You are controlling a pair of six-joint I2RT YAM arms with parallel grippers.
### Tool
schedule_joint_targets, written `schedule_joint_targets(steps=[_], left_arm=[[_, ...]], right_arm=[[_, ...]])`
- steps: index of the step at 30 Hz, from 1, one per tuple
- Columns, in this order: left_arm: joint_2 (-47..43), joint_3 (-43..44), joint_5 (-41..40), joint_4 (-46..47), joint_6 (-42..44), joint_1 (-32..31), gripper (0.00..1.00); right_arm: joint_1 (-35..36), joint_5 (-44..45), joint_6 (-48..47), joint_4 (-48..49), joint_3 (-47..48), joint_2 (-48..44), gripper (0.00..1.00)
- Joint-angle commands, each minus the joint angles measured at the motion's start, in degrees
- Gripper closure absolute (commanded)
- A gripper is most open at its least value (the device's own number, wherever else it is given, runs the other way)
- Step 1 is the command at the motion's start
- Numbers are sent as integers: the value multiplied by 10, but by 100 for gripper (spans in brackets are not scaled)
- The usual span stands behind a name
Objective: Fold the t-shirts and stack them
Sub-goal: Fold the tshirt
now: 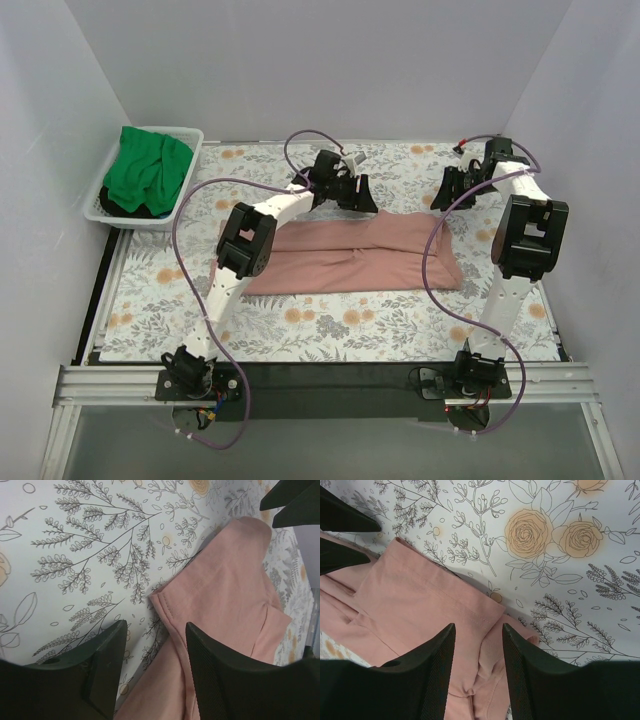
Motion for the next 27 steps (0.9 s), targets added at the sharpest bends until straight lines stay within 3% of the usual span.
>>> schedule_joint_targets(steps=[1,11,22,27], left_arm=[[8,23,15,17,-21,-13,51],[50,46,14,40,-41,-34,59],[62,48,14,40,-43,-36,62],[62,48,15,40,-44,-36,69]], right_arm=[[-3,-1,8,-6,-12,-21,51],[-3,-9,33,-7,-18,-26,60],[-2,9,40,-6,-54,-2,59],[-2,0,38,-5,-49,14,60]])
